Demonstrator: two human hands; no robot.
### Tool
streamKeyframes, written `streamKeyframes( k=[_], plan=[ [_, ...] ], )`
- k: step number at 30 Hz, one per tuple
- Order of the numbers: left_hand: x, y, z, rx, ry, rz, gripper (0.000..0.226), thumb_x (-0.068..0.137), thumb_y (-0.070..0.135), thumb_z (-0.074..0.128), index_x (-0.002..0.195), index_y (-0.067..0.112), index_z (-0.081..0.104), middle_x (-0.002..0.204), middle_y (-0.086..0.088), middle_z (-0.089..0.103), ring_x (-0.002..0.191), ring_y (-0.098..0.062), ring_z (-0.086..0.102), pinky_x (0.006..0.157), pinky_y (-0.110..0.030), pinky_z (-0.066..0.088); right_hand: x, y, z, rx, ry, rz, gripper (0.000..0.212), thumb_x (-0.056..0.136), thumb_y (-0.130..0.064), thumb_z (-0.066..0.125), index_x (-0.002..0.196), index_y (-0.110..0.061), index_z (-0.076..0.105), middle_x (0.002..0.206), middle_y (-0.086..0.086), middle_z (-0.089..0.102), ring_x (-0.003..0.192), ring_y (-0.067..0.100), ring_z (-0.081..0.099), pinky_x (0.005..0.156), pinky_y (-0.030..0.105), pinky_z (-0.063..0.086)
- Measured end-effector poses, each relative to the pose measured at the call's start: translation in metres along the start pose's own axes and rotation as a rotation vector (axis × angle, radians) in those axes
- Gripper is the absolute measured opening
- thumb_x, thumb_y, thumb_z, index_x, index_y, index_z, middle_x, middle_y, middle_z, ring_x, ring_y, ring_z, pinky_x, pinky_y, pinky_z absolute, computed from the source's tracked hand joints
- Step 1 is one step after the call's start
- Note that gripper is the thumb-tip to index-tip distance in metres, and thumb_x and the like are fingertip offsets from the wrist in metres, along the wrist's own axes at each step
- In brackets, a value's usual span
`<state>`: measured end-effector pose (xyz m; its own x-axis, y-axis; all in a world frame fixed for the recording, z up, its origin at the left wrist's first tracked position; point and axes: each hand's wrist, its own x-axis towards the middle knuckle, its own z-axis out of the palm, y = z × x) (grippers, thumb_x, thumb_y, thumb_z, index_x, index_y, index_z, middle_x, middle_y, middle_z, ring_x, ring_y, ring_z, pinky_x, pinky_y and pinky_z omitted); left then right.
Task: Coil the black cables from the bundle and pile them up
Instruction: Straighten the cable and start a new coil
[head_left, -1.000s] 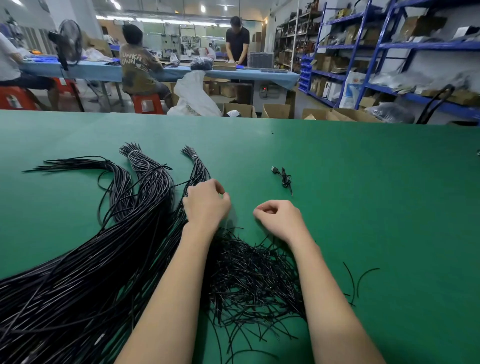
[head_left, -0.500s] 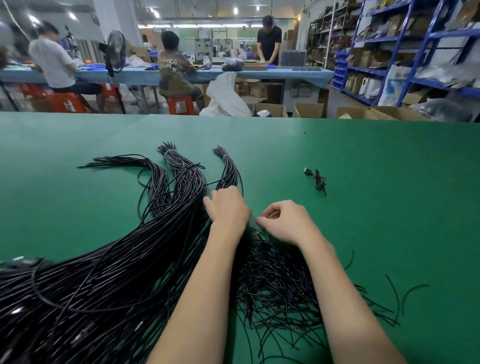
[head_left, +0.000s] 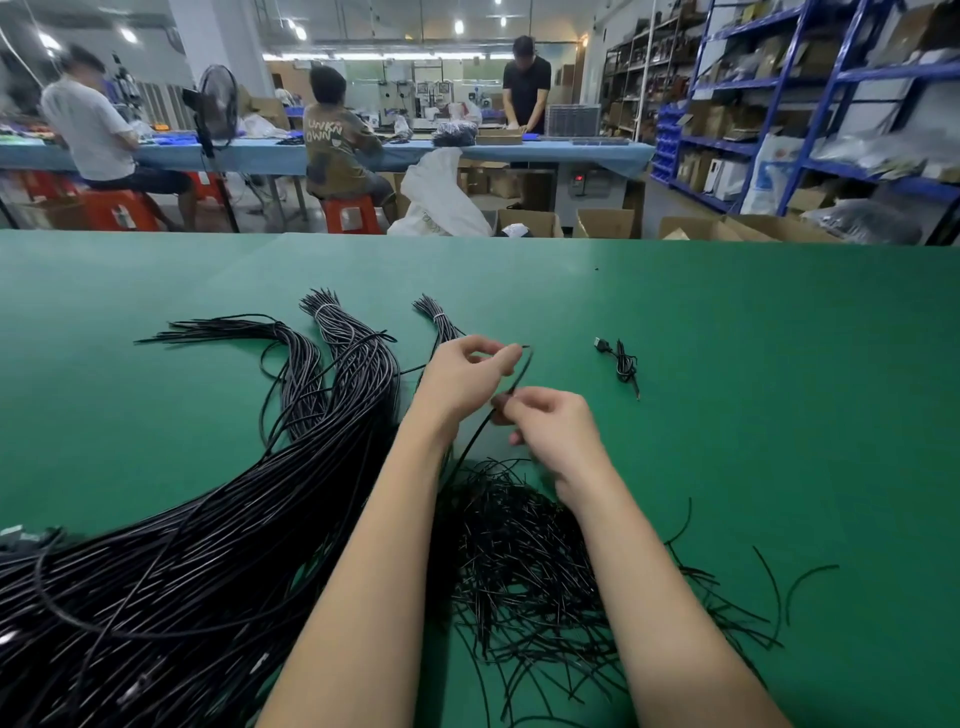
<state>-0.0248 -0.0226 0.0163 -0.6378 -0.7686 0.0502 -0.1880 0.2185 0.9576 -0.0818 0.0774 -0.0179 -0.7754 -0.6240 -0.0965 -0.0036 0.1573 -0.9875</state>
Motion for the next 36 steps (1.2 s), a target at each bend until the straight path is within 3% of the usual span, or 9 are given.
streamKeyframes(
  k=[7, 10, 13, 17, 22, 27, 30, 33, 36],
  plan=[
    [-0.005, 0.006, -0.008, 0.305, -0.459, 0.037, 0.022, 0.093, 0.032, 0.062, 0.085, 0.018, 0.078, 0.067, 0.011, 0.068, 0.06, -0.004, 0.054, 0.054, -0.014, 0.038, 0.009, -0.009, -0.041, 0.463, 0.244, 0.079, 0.016, 0.099, -0.019, 0.065, 0.114, -0.017, 0.065, 0.096, -0.002, 0.075, 0.062, 0.005, 0.063, 0.049, 0.016, 0.049],
    [-0.004, 0.007, -0.003, 0.325, -0.327, 0.112, 0.019, 0.091, 0.028, 0.062, 0.082, 0.02, 0.077, 0.057, 0.012, 0.059, 0.057, -0.007, 0.057, 0.054, -0.015, 0.041, 0.009, -0.007, -0.055, -0.07, 0.322, -0.271, 0.038, 0.096, -0.015, 0.063, 0.13, -0.03, 0.055, 0.121, -0.008, 0.068, 0.096, 0.01, 0.066, 0.086, 0.033, 0.056],
    [-0.004, 0.009, 0.002, 0.28, -0.325, 0.188, 0.018, 0.092, 0.03, 0.062, 0.083, 0.023, 0.075, 0.056, 0.01, 0.057, 0.06, -0.013, 0.06, 0.068, -0.026, 0.048, 0.008, -0.008, -0.063, -0.628, 0.084, -0.54, 0.038, 0.092, -0.026, 0.069, 0.124, -0.045, 0.062, 0.136, -0.019, 0.06, 0.136, 0.009, 0.045, 0.114, 0.041, 0.038],
    [-0.005, 0.012, -0.004, 0.307, -0.43, 0.179, 0.013, 0.094, 0.035, 0.066, 0.091, 0.024, 0.072, 0.06, 0.011, 0.063, 0.058, -0.008, 0.059, 0.06, -0.02, 0.045, 0.008, 0.0, -0.067, -0.626, 0.224, -0.371, 0.011, 0.087, -0.054, 0.07, 0.097, -0.048, 0.072, 0.097, -0.03, 0.072, 0.101, 0.003, 0.063, 0.084, 0.035, 0.049],
    [-0.005, 0.012, -0.022, 0.353, -0.5, 0.12, 0.018, 0.096, 0.036, 0.064, 0.088, 0.024, 0.074, 0.067, 0.013, 0.066, 0.06, -0.007, 0.058, 0.057, -0.018, 0.042, 0.011, 0.008, -0.089, -0.375, 0.513, -0.296, 0.018, 0.092, -0.039, 0.07, 0.104, -0.03, 0.08, 0.098, -0.013, 0.077, 0.094, 0.012, 0.07, 0.067, 0.017, 0.045],
    [-0.005, 0.015, -0.002, 0.364, -0.283, 0.32, 0.017, 0.098, 0.035, 0.06, 0.089, 0.033, 0.074, 0.069, 0.011, 0.065, 0.064, -0.011, 0.058, 0.061, -0.029, 0.05, 0.008, 0.003, -0.086, -0.532, 0.183, -0.42, 0.052, 0.091, -0.039, 0.071, 0.141, -0.038, 0.055, 0.127, -0.025, 0.064, 0.126, 0.004, 0.051, 0.102, 0.028, 0.037],
    [-0.005, 0.013, -0.001, 0.341, -0.233, 0.386, 0.015, 0.098, 0.033, 0.06, 0.093, 0.035, 0.074, 0.064, 0.016, 0.061, 0.059, -0.009, 0.052, 0.06, -0.028, 0.048, 0.007, -0.002, -0.081, -0.254, 0.185, -0.476, 0.038, 0.091, -0.045, 0.071, 0.127, -0.043, 0.061, 0.101, -0.02, 0.073, 0.108, 0.0, 0.06, 0.093, 0.021, 0.041],
    [-0.001, 0.011, -0.004, 0.406, -0.12, 0.447, 0.014, 0.096, 0.03, 0.064, 0.099, 0.036, 0.076, 0.077, 0.018, 0.065, 0.074, -0.012, 0.058, 0.071, -0.029, 0.051, 0.005, -0.004, -0.086, -0.103, 0.249, -0.493, 0.007, 0.094, -0.035, 0.07, 0.095, -0.031, 0.075, 0.069, 0.005, 0.069, 0.066, 0.004, 0.061, 0.059, 0.015, 0.041],
    [0.002, 0.01, 0.001, 0.498, 0.222, 0.463, 0.012, 0.089, 0.044, 0.07, 0.095, 0.034, 0.073, 0.09, 0.006, 0.059, 0.088, -0.016, 0.057, 0.071, -0.031, 0.046, 0.003, -0.004, -0.099, -0.091, 0.143, -0.453, 0.009, 0.097, -0.031, 0.067, 0.098, -0.032, 0.076, 0.062, 0.002, 0.067, 0.071, 0.017, 0.061, 0.061, 0.021, 0.044]
  ],
)
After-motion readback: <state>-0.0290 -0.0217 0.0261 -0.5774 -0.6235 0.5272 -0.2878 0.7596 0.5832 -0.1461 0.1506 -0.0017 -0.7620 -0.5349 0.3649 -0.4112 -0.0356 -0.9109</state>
